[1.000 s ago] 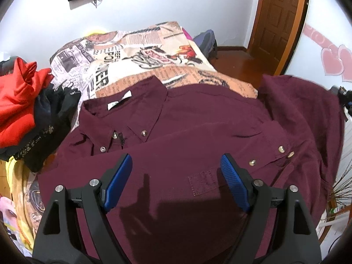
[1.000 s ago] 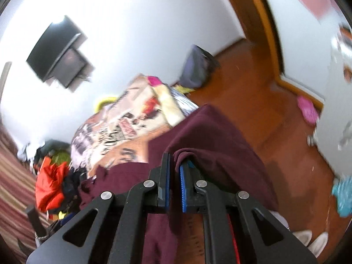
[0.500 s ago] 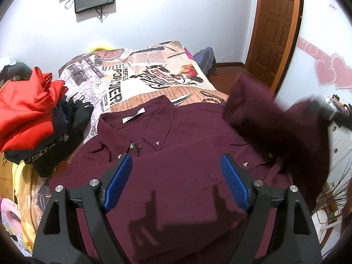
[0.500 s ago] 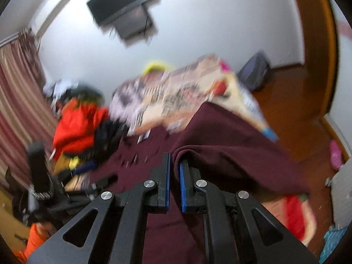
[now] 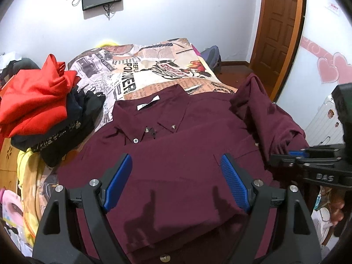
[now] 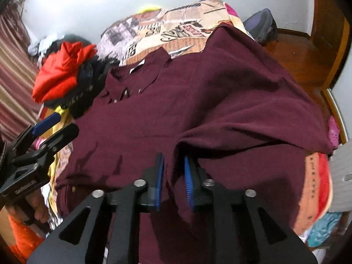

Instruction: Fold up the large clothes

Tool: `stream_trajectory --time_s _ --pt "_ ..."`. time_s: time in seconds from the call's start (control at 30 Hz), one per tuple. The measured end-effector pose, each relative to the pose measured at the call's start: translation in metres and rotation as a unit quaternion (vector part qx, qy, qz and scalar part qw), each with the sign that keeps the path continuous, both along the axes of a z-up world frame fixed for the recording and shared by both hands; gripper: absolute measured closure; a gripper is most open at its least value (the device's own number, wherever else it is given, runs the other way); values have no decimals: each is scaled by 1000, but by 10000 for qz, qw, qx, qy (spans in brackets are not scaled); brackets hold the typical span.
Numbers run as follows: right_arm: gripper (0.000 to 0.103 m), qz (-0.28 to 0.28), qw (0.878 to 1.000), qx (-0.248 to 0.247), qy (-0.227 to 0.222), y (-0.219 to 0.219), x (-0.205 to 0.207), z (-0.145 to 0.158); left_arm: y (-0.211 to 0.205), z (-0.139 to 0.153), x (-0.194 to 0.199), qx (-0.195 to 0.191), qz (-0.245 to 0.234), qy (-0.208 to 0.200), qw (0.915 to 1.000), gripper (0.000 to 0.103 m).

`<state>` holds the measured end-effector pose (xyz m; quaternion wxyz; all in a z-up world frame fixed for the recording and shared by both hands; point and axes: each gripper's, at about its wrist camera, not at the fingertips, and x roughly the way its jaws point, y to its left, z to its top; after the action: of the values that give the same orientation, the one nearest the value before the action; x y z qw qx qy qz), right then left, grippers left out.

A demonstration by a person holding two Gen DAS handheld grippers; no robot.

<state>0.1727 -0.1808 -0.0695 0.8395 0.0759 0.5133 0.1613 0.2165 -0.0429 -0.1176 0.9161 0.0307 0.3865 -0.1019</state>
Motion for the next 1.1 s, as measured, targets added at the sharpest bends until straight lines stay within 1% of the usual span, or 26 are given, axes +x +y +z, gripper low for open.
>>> stream_trajectory --time_s 0.07,0.13,0.2,0.27,0.3,0.37,0.4,0.47,0.53,0.67,0.77,0.8,0.83,0.9,0.97,1.0,1.1 --pt "65 51 9999 -114 -12 -1 -4 9 1 -1 -1 -33 14 4 10000 21" --pt "57 -14 9997 -153 -187 -2 -10 17 1 -1 -1 -51 20 0 10000 21" --pt "53 -131 9987 -136 -473 -11 -19 33 1 -1 -1 -55 22 -1 10000 21" --pt "51 -284 9973 -81 -668 -19 -23 42 1 0 -2 -72 23 -4 10000 21" --pt "50 -436 9958 -47 -806 -26 -26 49 1 1 -2 -78 23 -6 10000 21" --pt "46 -791 9916 23 -1020 -43 -29 58 0 2 -2 -92 29 -11 10000 21" --pt "44 -954 9896 70 -1077 -50 -29 60 -1 3 -2 -102 33 -9 9999 21" --pt "37 -1227 9859 157 -1126 -63 -27 61 -1 3 -1 -135 45 4 9999 21" --pt "36 -1564 9808 227 -1140 -80 -25 59 -2 2 1 -141 55 20 9999 21" --pt "36 -2162 9709 513 -891 -115 -16 41 -5 -2 7 -124 86 95 9998 20" --pt "35 -2679 9587 592 -753 -135 -10 25 -6 -6 13 -204 104 201 9995 20" --pt "35 -2845 9540 693 -638 -143 -7 15 -6 -7 13 -219 110 221 9995 20" --pt "35 -2914 9517 780 -569 -150 -8 11 -7 -8 16 -223 121 249 9994 20" --pt "35 -3096 9445 1052 -310 -161 -2 -9 -9 -11 18 -197 127 275 9993 20" --pt "35 -3187 9399 1224 -98 -167 2 -23 -11 -14 21 -172 123 323 9993 20" --pt "35 -3232 9365 1360 72 -170 6 -34 -12 -15 22 -185 122 351 9991 20" --pt "35 -3254 9303 1657 350 -178 13 -54 -12 -19 27 -304 116 450 9985 20"
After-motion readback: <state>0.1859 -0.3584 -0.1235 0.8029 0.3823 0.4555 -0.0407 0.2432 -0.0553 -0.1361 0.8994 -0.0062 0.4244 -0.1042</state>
